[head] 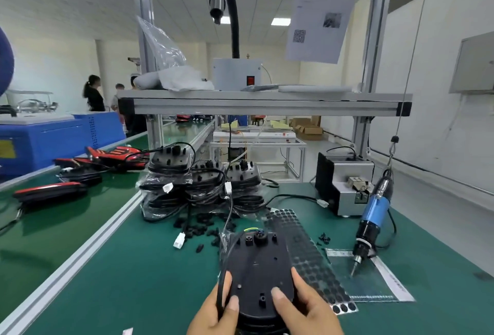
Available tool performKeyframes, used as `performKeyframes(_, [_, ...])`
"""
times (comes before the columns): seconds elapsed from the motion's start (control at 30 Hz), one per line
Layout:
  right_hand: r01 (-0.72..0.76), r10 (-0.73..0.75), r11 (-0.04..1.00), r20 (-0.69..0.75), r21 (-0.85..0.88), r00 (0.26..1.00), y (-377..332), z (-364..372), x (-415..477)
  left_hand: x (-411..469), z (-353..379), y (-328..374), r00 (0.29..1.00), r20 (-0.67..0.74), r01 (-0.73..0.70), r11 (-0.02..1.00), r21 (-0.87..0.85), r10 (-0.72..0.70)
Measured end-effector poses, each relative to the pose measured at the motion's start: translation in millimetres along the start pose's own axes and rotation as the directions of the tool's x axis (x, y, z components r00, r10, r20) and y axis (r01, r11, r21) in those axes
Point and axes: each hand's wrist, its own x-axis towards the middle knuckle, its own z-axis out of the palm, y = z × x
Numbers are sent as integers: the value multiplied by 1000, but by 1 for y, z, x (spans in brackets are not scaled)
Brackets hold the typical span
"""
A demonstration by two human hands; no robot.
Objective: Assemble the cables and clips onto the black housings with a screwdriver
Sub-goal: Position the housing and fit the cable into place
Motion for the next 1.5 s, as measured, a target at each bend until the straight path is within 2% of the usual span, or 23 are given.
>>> performKeyframes(0.17, [-70,59,978,61,198,996,2,-5,8,8,-11,-7,996,71,-51,996,74,46])
performKeyframes(0.3, [-145,123,948,92,284,988,4,-16,18,21,-30,-1,963,266,-61,994,87,35])
performKeyframes(0.37, [-147,127,965,105,218,986,2,-20,18,36,-46,11,980,175,-122,981,149,95])
performKeyframes(0.43, [-122,106,978,102,168,989,2,-24,20,57,-61,30,955,112,-295,901,319,273])
performKeyframes(0.5, [-90,78,991,123,94,989,0,-25,17,80,-72,56,880,193,-468,718,516,435])
performKeyframes(0.57, [-53,47,998,148,38,988,2,-26,18,102,-76,79,843,299,-534,618,578,448])
performKeyframes(0.67, [14,-4,997,138,-72,990,3,-29,21,131,-75,98,847,355,-531,644,551,395])
performKeyframes(0.73, [24,0,989,164,-144,986,2,-30,24,151,-72,100,856,320,-515,605,607,407])
performKeyframes(0.77, [27,2,983,159,-181,987,3,-31,28,159,-70,99,859,299,-498,544,675,416])
performKeyframes(0.83, [50,-29,956,80,-289,996,9,-33,34,172,-67,92,868,267,-426,350,834,419])
performKeyframes(0.9, [175,-142,836,103,-520,984,5,-42,35,180,-62,83,875,245,-357,213,910,417])
performKeyframes(0.93, [253,-193,762,164,-596,967,-2,-46,38,182,-60,81,875,248,-360,216,908,416])
performKeyframes(1.0, [346,-283,713,202,-610,938,-21,-50,52,182,-58,84,849,279,-431,282,857,449])
performKeyframes(1.1, [433,-439,742,119,-511,891,-47,-43,83,180,-57,107,718,391,-611,254,749,576])
performKeyframes(1.23, [514,-452,795,250,-324,856,-67,1,123,172,-40,131,585,473,-732,179,657,658])
performKeyframes(1.33, [597,-534,775,291,-208,794,-72,20,137,169,-28,136,511,482,-767,125,629,712])
performKeyframes(1.4, [576,-531,809,270,-120,803,-75,22,145,168,-27,136,482,461,-770,110,628,745])
performKeyframes(1.5, [516,-510,855,280,61,813,-73,18,150,173,-36,120,538,447,-778,217,590,714])
